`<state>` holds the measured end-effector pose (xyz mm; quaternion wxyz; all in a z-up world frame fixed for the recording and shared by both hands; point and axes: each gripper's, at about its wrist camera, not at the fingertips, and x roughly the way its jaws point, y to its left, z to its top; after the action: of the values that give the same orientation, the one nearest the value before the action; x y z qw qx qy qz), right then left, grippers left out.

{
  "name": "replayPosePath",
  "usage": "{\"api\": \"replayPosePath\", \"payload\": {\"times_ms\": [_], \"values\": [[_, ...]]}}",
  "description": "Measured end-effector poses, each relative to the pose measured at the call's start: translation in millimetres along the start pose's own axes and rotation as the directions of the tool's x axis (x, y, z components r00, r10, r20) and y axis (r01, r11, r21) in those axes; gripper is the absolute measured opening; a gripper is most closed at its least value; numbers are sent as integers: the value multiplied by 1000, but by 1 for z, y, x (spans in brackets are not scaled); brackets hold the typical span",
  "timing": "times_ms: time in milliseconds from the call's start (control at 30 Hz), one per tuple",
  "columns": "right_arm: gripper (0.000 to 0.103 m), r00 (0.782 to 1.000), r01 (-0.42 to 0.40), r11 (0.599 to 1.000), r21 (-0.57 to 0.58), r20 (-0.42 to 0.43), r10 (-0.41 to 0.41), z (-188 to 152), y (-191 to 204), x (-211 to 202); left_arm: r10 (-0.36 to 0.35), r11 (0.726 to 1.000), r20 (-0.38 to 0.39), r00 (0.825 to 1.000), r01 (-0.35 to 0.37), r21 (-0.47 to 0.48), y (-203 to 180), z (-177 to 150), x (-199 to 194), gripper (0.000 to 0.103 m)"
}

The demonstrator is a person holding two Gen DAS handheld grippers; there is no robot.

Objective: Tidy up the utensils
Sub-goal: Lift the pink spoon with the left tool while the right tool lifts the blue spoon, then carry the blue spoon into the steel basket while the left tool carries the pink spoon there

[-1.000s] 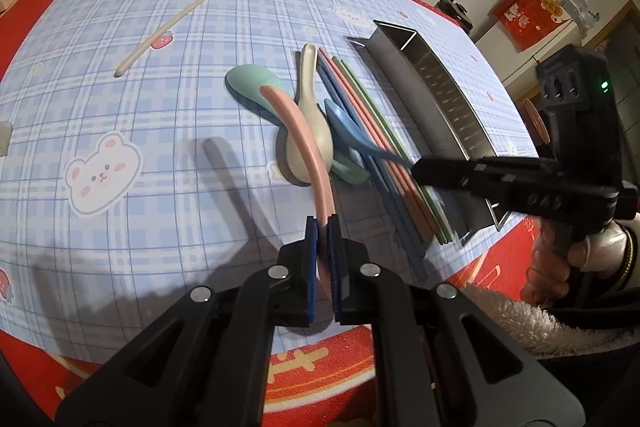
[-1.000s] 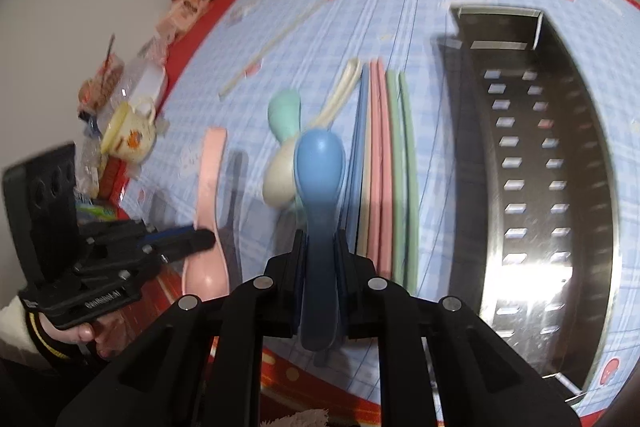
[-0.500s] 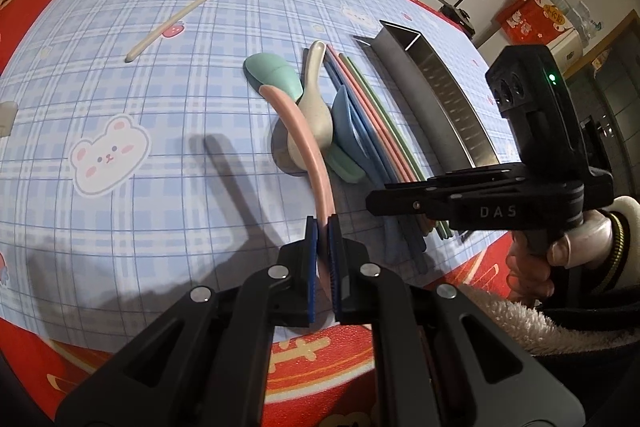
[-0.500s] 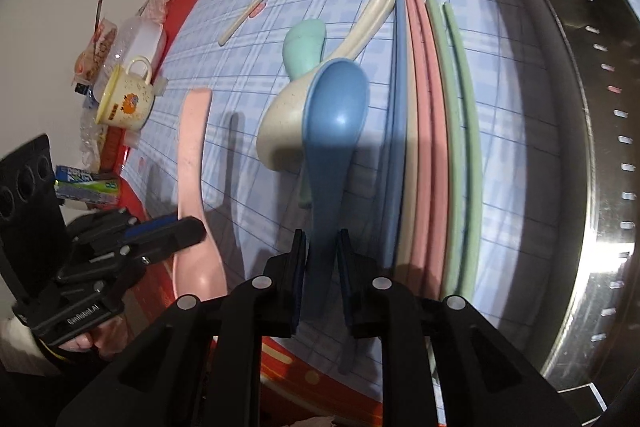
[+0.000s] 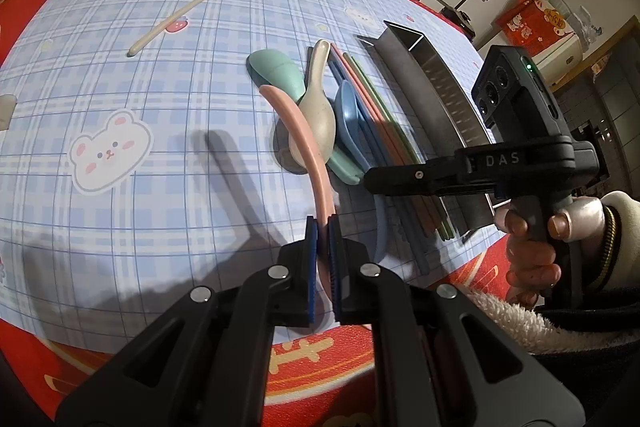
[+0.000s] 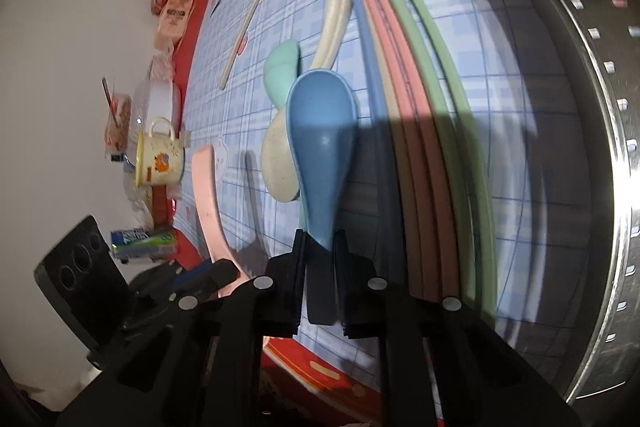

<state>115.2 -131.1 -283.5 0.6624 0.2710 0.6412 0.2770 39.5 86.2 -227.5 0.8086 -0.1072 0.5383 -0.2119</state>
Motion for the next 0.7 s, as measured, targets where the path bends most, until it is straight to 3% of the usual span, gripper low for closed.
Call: {"api": "replayPosePath", "payload": {"times_ms": [167,467,600,700], "values": [[14,1000,-1,1000,-5,26,2,2,-1,-5,-2,1000,0,1000,2,-12,3,1,1,9],[14,991,129,979,-158,62,-120,-1,26,-8,-2,1000,5,1000,2,-7,2,2,0,9],[14,961,262,919,-295,164,-221,-12,47,-23,2,1000,18,1000,-2,-10,3,5,-2,9],[14,944,306,898,-317,221,-244,-15,48,-39,7,1000,17,1000,-7,7,-1,8,-3,9]]}}
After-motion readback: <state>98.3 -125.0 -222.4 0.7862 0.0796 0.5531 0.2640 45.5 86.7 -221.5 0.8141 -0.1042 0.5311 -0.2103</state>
